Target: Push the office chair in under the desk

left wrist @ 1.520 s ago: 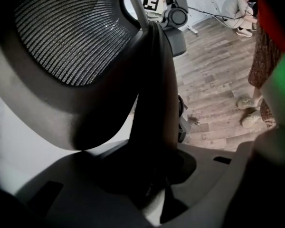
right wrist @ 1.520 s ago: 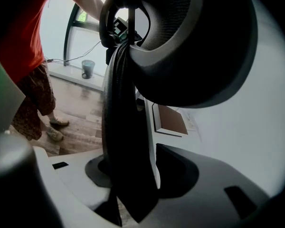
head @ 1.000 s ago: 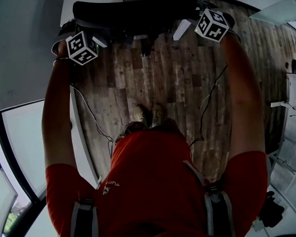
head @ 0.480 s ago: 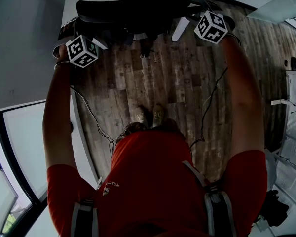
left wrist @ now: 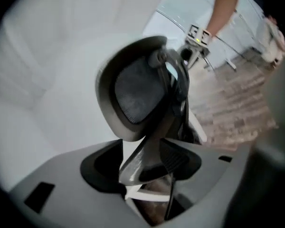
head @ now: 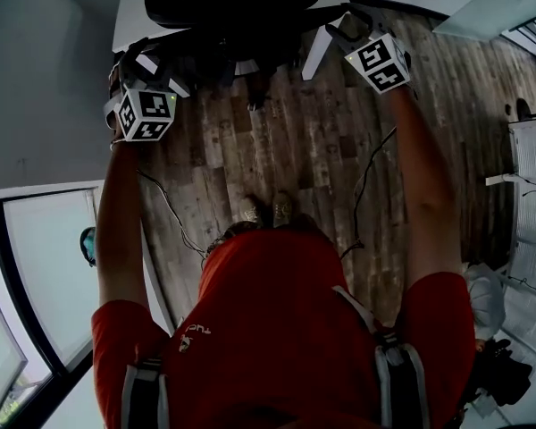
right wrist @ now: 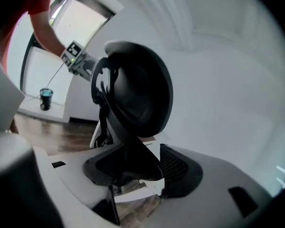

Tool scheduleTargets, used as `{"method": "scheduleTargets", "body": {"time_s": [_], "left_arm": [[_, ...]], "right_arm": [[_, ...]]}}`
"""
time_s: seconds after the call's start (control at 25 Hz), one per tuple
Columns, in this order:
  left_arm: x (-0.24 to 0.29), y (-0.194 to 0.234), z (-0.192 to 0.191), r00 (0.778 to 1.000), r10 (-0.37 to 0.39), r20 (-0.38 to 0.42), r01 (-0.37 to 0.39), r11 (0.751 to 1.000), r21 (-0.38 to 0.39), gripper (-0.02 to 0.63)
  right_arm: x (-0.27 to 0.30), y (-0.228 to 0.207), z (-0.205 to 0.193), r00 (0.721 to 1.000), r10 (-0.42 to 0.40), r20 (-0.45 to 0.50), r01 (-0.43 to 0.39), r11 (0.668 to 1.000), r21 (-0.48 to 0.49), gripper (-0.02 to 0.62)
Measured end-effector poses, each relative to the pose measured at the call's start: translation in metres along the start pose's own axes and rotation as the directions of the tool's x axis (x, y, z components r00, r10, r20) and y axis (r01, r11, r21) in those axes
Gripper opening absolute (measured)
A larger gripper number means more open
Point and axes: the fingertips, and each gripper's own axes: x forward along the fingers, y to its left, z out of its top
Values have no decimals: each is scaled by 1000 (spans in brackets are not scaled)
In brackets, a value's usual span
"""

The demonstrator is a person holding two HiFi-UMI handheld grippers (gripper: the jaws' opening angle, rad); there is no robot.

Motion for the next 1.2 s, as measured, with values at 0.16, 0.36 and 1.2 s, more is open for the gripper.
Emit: {"method": "scheduleTargets", "body": {"time_s": [0.16,0.36,1.2], "left_arm": [[-30,-16,31,991,17,130,14,973,-229,241],[-62,-40,77,954,35,298,116,873,-474,211],[-114,-71,133,866,95,491,288,708,-644,11]], "right_arm": [[-29,16,28,988,-73,135,54,989,139,230],[-56,48,60,961,-130,245,72,970,232,160],[-98,133,156,798,-153,582,-190,854,485,26]]}}
